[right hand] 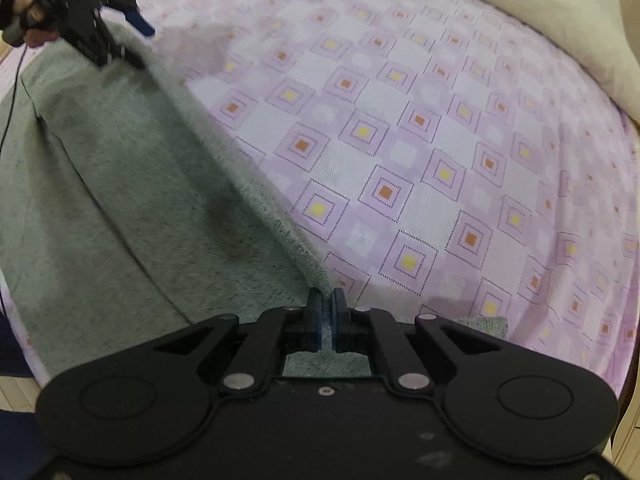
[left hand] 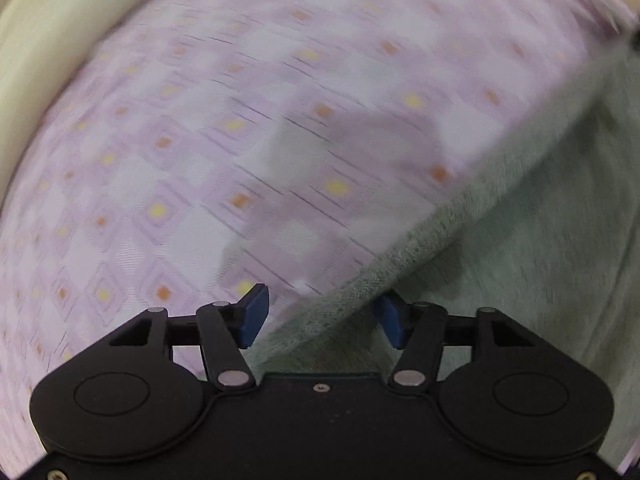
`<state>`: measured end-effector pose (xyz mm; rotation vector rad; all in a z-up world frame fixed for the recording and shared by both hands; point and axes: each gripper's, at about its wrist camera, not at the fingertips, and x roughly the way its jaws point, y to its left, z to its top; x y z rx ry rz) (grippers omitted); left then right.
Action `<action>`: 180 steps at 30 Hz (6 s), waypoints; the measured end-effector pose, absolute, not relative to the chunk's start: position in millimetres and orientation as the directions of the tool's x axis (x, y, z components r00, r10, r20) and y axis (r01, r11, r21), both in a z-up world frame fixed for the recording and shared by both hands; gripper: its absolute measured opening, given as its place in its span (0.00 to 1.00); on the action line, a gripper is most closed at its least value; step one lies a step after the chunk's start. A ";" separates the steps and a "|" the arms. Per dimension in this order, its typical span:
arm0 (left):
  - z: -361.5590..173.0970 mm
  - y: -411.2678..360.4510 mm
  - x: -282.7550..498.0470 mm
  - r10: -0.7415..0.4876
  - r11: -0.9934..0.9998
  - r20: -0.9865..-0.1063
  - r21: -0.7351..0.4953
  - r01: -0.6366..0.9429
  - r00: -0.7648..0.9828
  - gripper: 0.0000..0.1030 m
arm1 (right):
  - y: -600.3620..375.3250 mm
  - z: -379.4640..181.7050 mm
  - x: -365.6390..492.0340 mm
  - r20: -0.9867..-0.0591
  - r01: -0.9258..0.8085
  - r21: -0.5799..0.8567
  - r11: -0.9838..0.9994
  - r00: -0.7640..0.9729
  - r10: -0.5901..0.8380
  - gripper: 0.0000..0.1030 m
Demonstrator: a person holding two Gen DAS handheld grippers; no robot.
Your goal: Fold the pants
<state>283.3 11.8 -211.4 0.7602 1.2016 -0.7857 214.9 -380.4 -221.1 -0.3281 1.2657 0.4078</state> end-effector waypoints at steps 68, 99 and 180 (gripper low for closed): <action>-195.0 47.2 21.1 -0.078 0.996 -0.988 -0.082 -0.024 0.134 0.07 | -518.2 -267.7 4.6 -0.899 0.241 0.222 0.945 0.425 0.103 0.07; -209.4 28.5 9.6 -0.029 0.998 -0.990 -0.036 -0.048 0.140 0.08 | -530.6 -266.7 61.0 -0.892 0.198 0.074 0.977 0.451 -0.024 0.05; -165.5 379.7 18.3 -0.015 0.998 -0.964 -0.032 -0.056 0.267 0.13 | -39.6 -269.0 55.5 -0.943 0.027 0.105 0.994 0.321 0.091 0.29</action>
